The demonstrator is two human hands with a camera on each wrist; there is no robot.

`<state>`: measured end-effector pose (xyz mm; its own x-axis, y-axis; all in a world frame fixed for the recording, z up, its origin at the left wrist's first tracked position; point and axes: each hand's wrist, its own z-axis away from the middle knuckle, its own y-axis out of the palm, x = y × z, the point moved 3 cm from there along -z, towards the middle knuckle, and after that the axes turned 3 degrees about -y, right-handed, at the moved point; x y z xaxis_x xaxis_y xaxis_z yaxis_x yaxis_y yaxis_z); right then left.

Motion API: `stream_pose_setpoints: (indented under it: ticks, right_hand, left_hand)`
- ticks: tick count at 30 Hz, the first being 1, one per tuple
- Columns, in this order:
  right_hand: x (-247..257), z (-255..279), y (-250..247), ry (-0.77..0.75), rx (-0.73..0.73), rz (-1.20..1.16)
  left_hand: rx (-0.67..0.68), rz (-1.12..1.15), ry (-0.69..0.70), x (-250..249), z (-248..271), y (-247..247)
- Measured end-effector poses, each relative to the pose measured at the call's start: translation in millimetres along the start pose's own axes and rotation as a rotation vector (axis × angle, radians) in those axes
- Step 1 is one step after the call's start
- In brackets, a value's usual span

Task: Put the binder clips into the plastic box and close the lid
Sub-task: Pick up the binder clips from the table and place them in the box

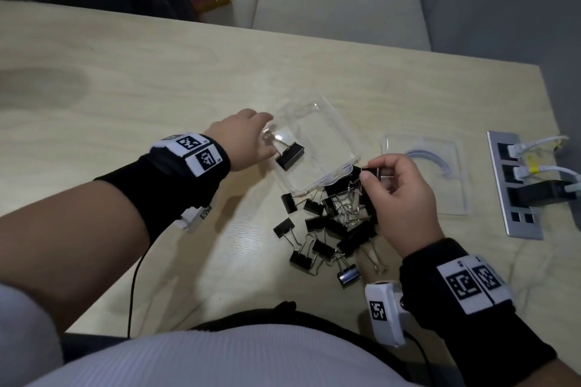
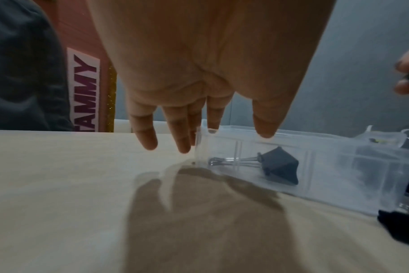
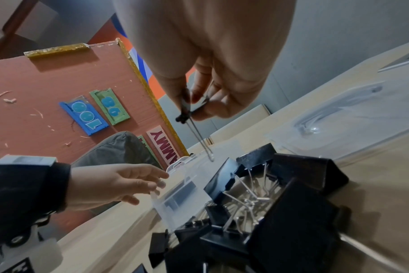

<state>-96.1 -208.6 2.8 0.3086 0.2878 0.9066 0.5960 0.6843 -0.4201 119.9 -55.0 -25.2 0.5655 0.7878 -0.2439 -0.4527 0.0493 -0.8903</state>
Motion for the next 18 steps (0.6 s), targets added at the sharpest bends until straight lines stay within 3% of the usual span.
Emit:
stream_pose_setpoints:
  ticks: [6, 12, 15, 18]
  right_hand:
    - [9.3, -6.8, 11.6, -0.021, 0.054, 0.055]
    - [29.1, -13.7, 19.5, -0.039, 0.033, -0.029]
    - [31.0, -17.5, 30.6, 0.005, 0.134, -0.141]
    - [26.6, -22.6, 46.0, 0.052, 0.251, -0.174]
  left_hand:
    - [-0.037, -0.066, -0.023, -1.5, 24.1, 10.7]
    - [-0.057, -0.076, 0.067, -14.9, 35.8, 13.0]
    - [-0.103, 0.036, 0.164, -23.1, 38.4, 9.0]
    - [-0.034, 0.032, 0.288, -28.9, 34.9, 10.2]
